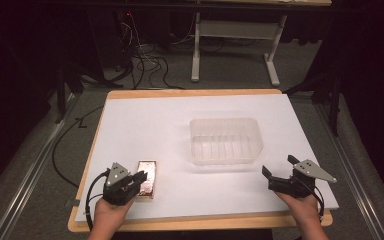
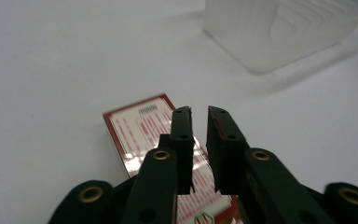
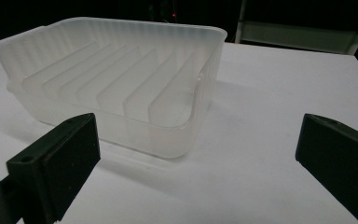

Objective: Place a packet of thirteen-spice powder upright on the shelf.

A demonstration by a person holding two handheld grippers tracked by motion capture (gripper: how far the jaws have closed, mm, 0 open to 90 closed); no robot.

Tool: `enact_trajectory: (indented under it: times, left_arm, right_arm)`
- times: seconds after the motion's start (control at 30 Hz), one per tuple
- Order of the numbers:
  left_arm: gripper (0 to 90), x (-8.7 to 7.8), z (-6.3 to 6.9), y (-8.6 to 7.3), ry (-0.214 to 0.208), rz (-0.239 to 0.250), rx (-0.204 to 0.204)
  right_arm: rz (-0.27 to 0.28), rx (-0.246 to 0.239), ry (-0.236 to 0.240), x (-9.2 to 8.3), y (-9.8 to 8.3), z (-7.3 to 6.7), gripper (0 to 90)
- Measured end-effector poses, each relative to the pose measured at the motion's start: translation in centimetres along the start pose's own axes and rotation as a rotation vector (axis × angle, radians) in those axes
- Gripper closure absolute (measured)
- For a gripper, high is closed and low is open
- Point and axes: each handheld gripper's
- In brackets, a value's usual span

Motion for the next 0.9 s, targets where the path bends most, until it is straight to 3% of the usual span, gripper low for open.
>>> enact_trajectory:
  times: [0.1,0.13,0.2,0.4,0.57,0.9]
  left_arm:
    - [90.0,-0.2,1.1,-1.6,0.011,-0.103,-0.015]
    - [90.0,-0.2,1.1,-1.6,0.011,-0.103,-0.015]
    - [90.0,-0.5,2.0,-2.5,0.006,-0.165,0.019]
    - [90.0,-0.3,2.4,-3.0,0.037,-0.219,0.048]
    - [90.0,0.0,2.8,-3.2,0.033,-0.257,0.073]
    - [90.0,0.1,2.5,-3.2,0.058,-0.258,0.064]
  right_arm:
    - [0.001,0.008,0.002,-0.1,0.0,0.1,0.0]
    - [0.001,0.008,0.002,-0.1,0.0,0.1,0.0]
    - [-0.009,0.009,0.009,0.1,-0.1,0.0,0.0]
    - [-0.013,0.011,0.016,0.3,-0.1,-0.2,0.1]
    - [-0.022,0.01,0.018,0.3,-0.2,-0.1,0.2]
    - [-0.031,0.007,0.03,0.4,-0.3,-0.2,0.6]
Point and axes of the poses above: each handheld gripper's, and its own axes: x roughly forward along the jaws, y roughly out of its top, z roughly to its right, and after that the axes turned 2 degrees about y, right-handed
